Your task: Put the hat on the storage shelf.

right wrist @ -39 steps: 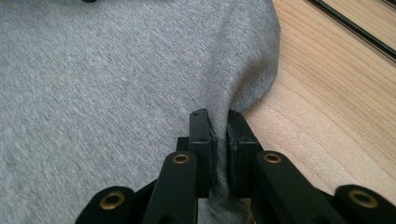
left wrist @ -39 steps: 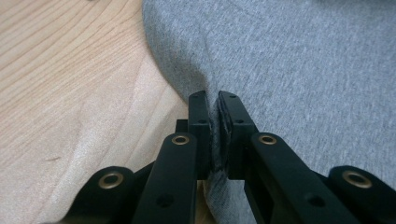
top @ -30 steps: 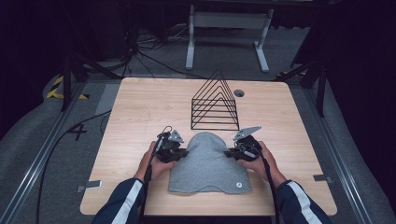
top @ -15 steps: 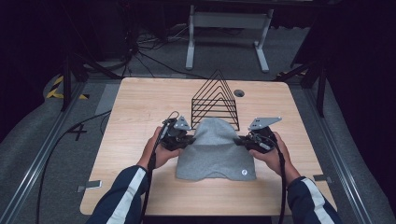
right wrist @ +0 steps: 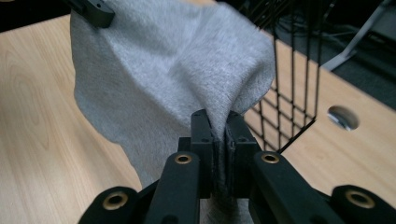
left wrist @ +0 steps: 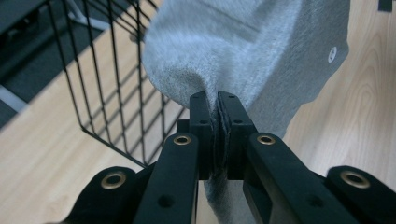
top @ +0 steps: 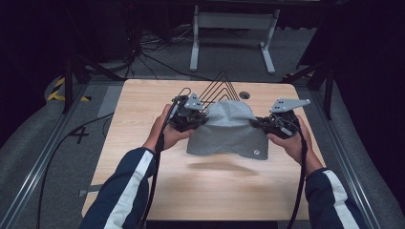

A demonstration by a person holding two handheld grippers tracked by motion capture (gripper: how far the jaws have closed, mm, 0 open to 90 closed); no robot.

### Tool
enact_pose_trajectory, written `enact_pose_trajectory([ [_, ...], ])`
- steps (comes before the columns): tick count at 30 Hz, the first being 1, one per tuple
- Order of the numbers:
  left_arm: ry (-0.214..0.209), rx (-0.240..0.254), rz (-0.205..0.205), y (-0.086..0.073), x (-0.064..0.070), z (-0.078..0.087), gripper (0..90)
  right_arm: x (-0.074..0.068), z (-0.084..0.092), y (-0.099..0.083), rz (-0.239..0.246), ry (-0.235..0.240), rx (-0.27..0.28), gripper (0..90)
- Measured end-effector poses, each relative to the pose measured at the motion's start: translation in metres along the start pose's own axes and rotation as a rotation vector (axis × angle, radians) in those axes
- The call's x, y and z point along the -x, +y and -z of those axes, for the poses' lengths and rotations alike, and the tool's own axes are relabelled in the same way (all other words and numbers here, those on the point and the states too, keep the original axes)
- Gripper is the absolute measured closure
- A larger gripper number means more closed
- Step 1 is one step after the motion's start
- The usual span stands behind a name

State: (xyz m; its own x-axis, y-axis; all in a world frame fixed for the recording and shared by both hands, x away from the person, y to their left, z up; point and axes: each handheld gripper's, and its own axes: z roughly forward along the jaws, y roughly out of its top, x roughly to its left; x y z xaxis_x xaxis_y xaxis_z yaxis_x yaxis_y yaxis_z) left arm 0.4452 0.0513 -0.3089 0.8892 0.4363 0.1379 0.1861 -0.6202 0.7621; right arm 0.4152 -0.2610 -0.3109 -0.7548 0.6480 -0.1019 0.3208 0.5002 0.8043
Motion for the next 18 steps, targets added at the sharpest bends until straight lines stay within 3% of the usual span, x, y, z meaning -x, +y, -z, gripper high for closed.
enact_pose_trajectory([
  [12, 0.051, 0.056, -0.040, 0.046, -0.018, 0.025, 85.6, 0.017, 0.024, 0.045, 0.025, -0.061, 0.056, 84.5],
  [18, 0.114, 0.087, -0.055, 0.067, -0.027, 0.034, 85.7, 0.029, 0.032, 0.069, 0.022, -0.093, 0.092, 84.6],
])
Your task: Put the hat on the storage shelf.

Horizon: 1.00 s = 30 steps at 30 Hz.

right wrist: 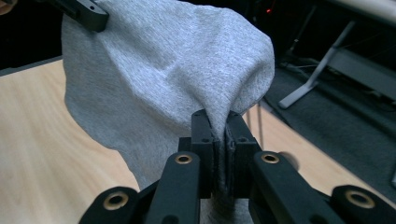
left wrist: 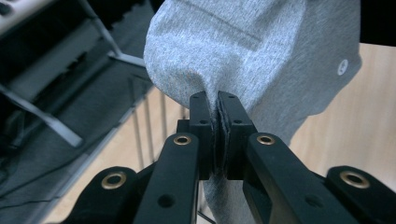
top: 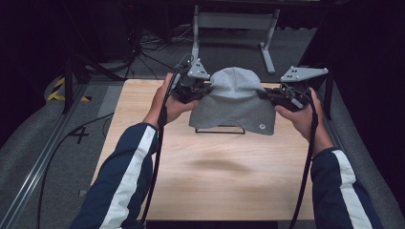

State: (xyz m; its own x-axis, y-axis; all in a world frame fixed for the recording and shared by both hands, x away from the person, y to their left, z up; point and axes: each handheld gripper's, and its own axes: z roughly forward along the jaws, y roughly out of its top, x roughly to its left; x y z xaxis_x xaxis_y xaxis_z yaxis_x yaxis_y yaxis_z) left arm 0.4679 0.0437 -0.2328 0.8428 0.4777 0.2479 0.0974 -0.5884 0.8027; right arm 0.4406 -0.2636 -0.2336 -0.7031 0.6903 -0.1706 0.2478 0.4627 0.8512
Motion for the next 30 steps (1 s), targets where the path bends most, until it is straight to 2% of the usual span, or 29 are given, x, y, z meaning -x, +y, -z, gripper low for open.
enact_pose_trajectory([
  [1, 0.003, 0.000, -0.007, 0.004, -0.002, 0.001, 85.6, 0.002, 0.000, 0.003, 0.004, -0.010, 0.004, 84.6],
  [7, 0.040, 0.012, 0.008, 0.023, -0.020, 0.003, 85.7, 0.013, 0.001, 0.026, 0.009, -0.051, 0.033, 84.6],
  [12, 0.065, 0.031, 0.026, 0.030, -0.032, 0.004, 85.7, 0.022, -0.004, 0.039, -0.002, -0.073, 0.058, 84.6],
  [15, 0.069, 0.041, 0.044, 0.032, -0.037, 0.004, 85.7, 0.025, -0.007, 0.043, -0.005, -0.083, 0.069, 84.6],
  [20, 0.091, 0.044, 0.045, 0.034, -0.044, 0.002, 85.7, 0.030, -0.012, 0.053, -0.004, -0.098, 0.078, 84.7],
  [22, 0.097, 0.050, 0.064, 0.034, -0.049, 0.001, 85.7, 0.031, -0.014, 0.057, -0.006, -0.105, 0.085, 84.7],
  [26, 0.108, 0.039, 0.067, 0.033, -0.053, -0.003, 85.7, 0.034, -0.021, 0.059, -0.013, -0.103, 0.088, 84.7],
  [30, 0.115, 0.041, 0.090, 0.029, -0.057, -0.009, 85.7, 0.035, -0.026, 0.059, -0.016, -0.101, 0.096, 84.7],
])
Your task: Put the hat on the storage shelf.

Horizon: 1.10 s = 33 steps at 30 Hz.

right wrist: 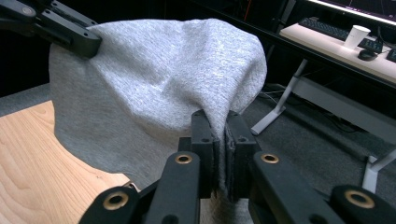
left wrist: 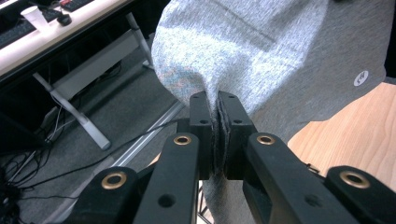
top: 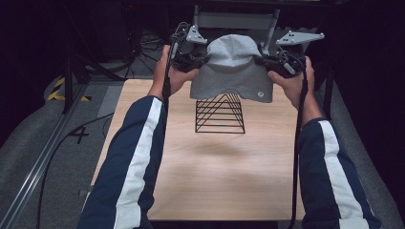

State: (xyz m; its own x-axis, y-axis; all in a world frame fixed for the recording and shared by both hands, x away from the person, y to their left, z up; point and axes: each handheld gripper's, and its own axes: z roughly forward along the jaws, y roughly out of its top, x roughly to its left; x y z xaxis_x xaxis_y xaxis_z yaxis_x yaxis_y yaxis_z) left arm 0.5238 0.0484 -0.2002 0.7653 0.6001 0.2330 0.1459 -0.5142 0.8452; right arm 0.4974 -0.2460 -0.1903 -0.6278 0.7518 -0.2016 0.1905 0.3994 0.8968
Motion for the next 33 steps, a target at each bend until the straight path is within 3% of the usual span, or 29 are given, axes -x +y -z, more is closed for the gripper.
enact_pose_trajectory([
  [10, -0.019, -0.024, 0.001, -0.007, 0.000, -0.011, 85.7, 0.000, -0.011, -0.009, -0.010, 0.019, -0.014, 84.6],
  [13, -0.041, -0.009, 0.009, -0.010, 0.002, -0.012, 85.7, -0.002, -0.012, -0.016, -0.012, 0.050, -0.015, 84.6],
  [26, -0.089, 0.038, -0.024, -0.008, 0.014, 0.008, 85.6, -0.001, 0.005, -0.021, -0.008, 0.073, -0.004, 84.6],
  [33, -0.090, 0.021, -0.024, -0.023, 0.016, 0.009, 85.5, -0.008, 0.000, -0.027, 0.005, 0.084, -0.022, 84.6],
])
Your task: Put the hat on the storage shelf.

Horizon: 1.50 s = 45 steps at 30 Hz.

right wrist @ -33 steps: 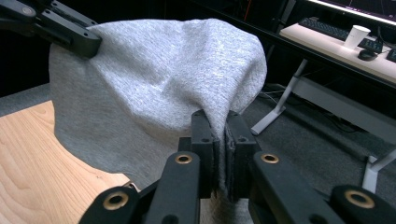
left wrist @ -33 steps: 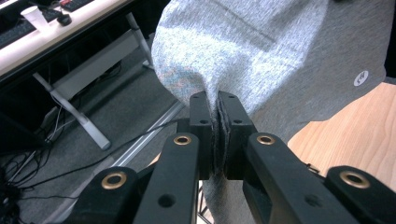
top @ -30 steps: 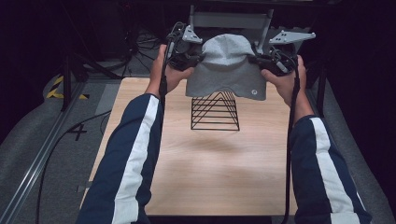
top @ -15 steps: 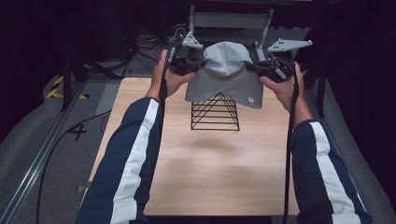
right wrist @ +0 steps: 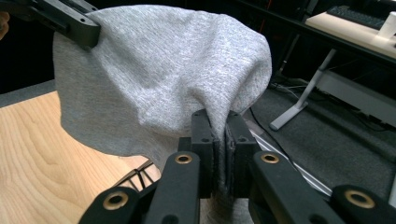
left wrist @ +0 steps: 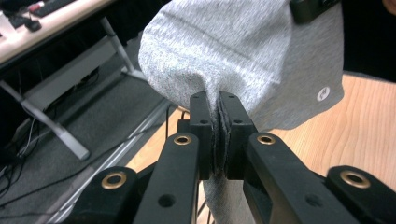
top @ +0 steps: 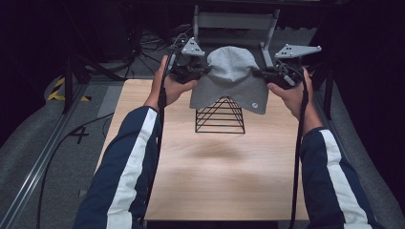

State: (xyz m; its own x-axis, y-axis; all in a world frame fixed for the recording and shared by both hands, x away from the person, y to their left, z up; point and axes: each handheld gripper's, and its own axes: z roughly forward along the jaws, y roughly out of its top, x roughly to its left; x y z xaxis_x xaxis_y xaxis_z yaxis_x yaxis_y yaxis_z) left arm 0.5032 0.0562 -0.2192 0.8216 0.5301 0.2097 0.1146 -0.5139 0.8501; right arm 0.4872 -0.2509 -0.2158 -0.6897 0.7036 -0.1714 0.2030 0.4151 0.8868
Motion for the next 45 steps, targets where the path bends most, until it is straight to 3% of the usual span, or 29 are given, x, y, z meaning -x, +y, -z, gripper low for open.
enact_pose_trajectory([
  [21, -0.031, -0.083, 0.111, -0.079, 0.008, -0.050, 85.1, -0.014, -0.047, -0.055, -0.019, 0.036, -0.120, 84.5],
  [24, -0.033, -0.088, 0.109, -0.087, 0.012, -0.055, 85.0, -0.015, -0.053, -0.063, -0.028, 0.039, -0.135, 84.5],
  [30, -0.048, -0.080, 0.146, -0.106, 0.018, -0.066, 84.9, -0.019, -0.063, -0.083, -0.044, 0.048, -0.175, 84.5],
  [33, -0.032, -0.101, 0.137, -0.114, 0.022, -0.072, 84.9, -0.021, -0.068, -0.093, -0.054, 0.055, -0.190, 84.5],
  [36, -0.024, -0.148, 0.097, -0.121, 0.026, -0.079, 84.9, -0.023, -0.074, -0.104, -0.057, 0.058, -0.212, 84.5],
  [40, -0.031, -0.150, 0.122, -0.129, 0.030, -0.086, 84.9, -0.025, -0.080, -0.117, -0.072, 0.060, -0.232, 84.6],
  [45, -0.041, -0.164, 0.126, -0.135, 0.034, -0.093, 84.9, -0.026, -0.085, -0.130, -0.082, 0.054, -0.263, 84.5],
])
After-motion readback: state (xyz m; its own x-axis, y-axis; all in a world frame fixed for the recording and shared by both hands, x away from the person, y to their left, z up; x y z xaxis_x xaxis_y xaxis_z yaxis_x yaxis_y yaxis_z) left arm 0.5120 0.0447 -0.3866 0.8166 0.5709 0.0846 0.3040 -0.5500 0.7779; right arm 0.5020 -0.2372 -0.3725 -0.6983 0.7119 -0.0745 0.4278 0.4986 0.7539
